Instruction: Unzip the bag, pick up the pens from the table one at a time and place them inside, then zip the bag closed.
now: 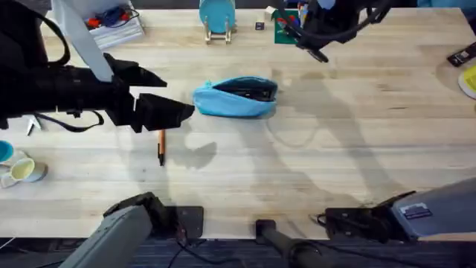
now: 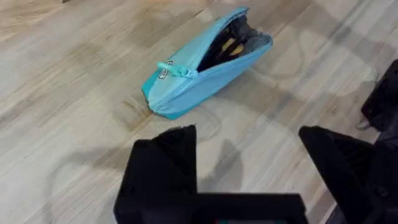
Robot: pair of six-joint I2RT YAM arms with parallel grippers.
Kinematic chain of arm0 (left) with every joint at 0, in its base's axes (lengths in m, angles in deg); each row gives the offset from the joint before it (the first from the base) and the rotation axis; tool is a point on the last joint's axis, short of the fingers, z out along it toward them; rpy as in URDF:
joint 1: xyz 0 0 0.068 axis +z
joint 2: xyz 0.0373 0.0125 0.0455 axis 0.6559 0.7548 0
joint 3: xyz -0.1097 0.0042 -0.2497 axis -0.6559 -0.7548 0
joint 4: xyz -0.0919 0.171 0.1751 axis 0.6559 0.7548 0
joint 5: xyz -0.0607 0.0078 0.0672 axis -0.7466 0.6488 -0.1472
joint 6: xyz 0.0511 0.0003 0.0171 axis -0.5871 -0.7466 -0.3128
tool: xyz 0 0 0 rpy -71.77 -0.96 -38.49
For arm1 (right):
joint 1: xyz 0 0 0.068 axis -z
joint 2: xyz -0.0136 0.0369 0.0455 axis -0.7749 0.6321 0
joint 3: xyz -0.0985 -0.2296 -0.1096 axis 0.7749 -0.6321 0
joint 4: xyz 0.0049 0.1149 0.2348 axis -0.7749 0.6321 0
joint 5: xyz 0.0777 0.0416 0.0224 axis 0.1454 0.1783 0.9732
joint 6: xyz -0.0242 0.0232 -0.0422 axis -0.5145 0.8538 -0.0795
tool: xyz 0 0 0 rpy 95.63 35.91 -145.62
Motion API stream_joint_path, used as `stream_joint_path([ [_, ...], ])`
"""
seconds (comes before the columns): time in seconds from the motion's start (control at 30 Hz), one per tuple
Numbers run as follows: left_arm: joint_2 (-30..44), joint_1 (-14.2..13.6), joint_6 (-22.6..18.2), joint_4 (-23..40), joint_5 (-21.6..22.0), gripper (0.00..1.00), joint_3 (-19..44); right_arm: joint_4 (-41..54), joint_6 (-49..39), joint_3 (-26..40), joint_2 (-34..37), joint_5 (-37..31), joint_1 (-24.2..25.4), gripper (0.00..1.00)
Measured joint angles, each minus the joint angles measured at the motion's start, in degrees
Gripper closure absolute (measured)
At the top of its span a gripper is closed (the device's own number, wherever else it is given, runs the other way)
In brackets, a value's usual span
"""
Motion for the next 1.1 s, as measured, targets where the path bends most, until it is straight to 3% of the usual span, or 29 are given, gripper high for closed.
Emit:
stream_joint_path([
  [0.87, 0.0, 0.0, 0.0, 0.0, 0.0, 0.007, 0.0, 0.0, -6.1, 0.0, 0.4, 25.5, 0.0, 0.97],
  [1.1, 0.0, 0.0, 0.0, 0.0, 0.0, 0.006, 0.0, 1.3, -8.2, 0.0, 3.0, 28.6, 0.0, 0.97],
])
